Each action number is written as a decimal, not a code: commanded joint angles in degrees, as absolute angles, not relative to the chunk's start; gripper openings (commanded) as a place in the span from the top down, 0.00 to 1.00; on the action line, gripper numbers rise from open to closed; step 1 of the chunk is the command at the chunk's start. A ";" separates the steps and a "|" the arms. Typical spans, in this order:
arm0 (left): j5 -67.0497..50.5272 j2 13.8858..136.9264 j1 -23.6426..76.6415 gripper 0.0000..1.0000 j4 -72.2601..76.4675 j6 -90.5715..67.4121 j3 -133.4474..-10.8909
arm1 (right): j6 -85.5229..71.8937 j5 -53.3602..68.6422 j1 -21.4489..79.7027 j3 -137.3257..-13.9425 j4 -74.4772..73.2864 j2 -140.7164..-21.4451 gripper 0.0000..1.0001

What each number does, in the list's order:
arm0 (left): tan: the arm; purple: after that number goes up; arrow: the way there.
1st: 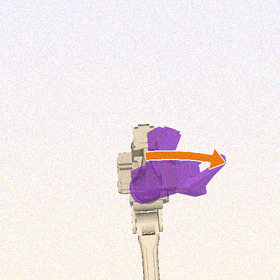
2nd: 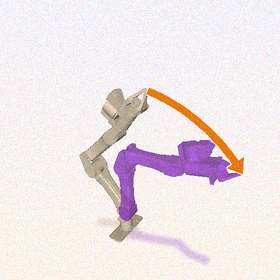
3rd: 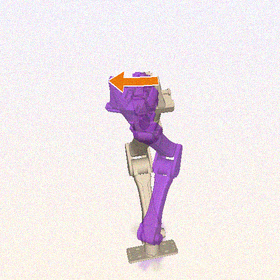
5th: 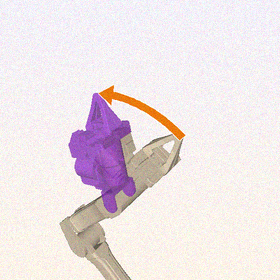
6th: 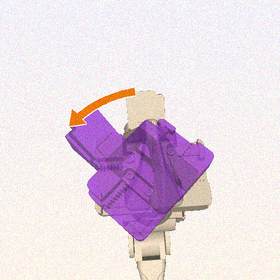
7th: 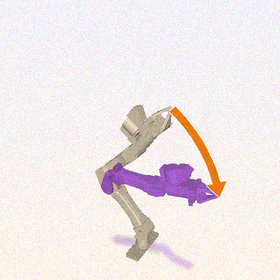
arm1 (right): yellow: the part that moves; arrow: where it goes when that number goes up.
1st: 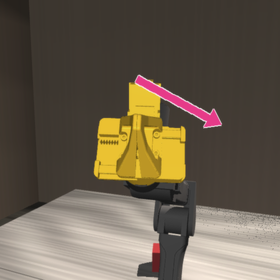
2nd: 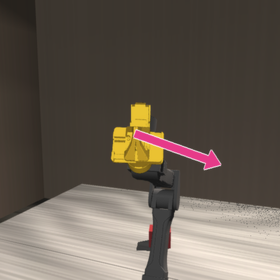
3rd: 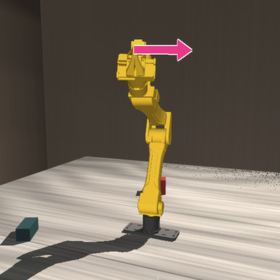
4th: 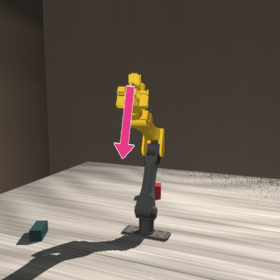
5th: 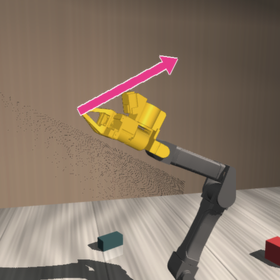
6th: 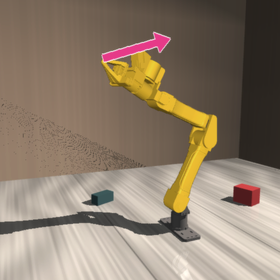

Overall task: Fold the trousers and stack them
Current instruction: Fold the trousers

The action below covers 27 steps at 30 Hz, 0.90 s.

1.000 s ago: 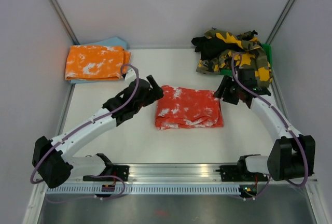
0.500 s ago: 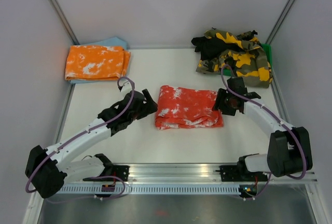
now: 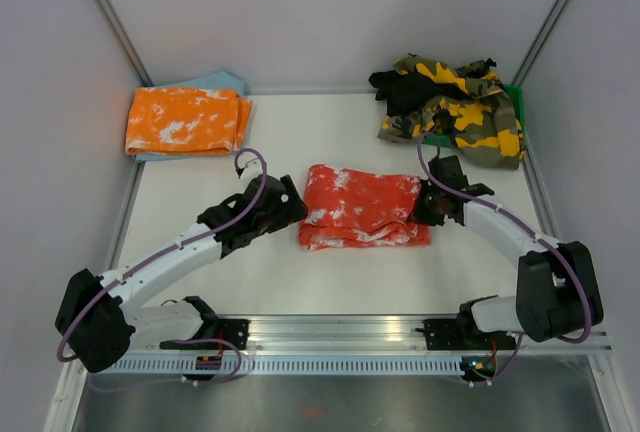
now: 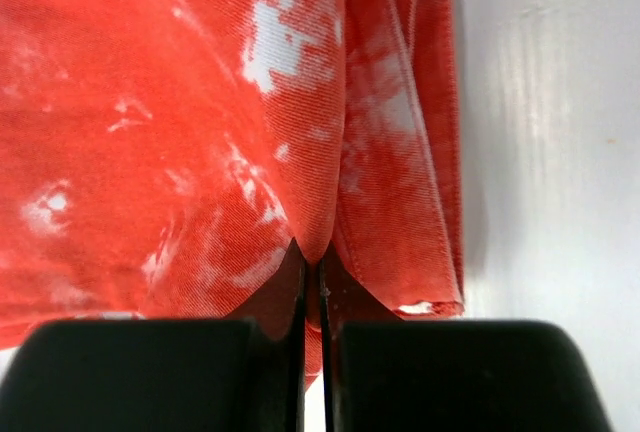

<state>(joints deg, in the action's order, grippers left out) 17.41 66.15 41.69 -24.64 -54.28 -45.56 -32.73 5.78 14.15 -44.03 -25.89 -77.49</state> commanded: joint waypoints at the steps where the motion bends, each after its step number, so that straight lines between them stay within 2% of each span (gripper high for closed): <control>1: 16.61 66.71 41.40 0.03 -23.29 -52.12 -47.28 | -31.03 -3.57 14.50 -50.70 -31.09 -77.17 1.00; 3: 16.87 66.97 41.40 0.03 -23.29 -51.33 -47.46 | -29.37 -8.59 13.28 -54.47 -35.93 -76.73 1.00; 5: 16.87 67.50 41.40 0.03 -23.12 -50.72 -47.55 | -28.48 -8.70 10.48 -55.89 -37.96 -75.76 1.00; 11: 16.26 71.45 41.40 0.07 -22.06 -48.17 -48.86 | -28.12 -0.81 8.26 -52.66 -34.64 -75.58 1.00; 15: 15.38 75.32 41.48 0.16 -22.94 -45.97 -52.38 | -29.09 2.98 8.35 -48.96 -32.08 -76.29 1.00; 22: 14.94 78.57 41.40 0.17 -21.10 -45.26 -54.40 | -28.30 6.94 8.35 -47.02 -31.38 -76.73 0.99; 25: 14.33 80.50 41.40 0.16 -20.30 -45.18 -55.80 | -27.60 4.93 8.09 -47.11 -32.60 -77.25 0.92; 27: 13.54 82.08 41.40 0.16 -19.60 -44.30 -56.77 | -26.72 3.96 8.09 -47.90 -34.96 -77.34 0.79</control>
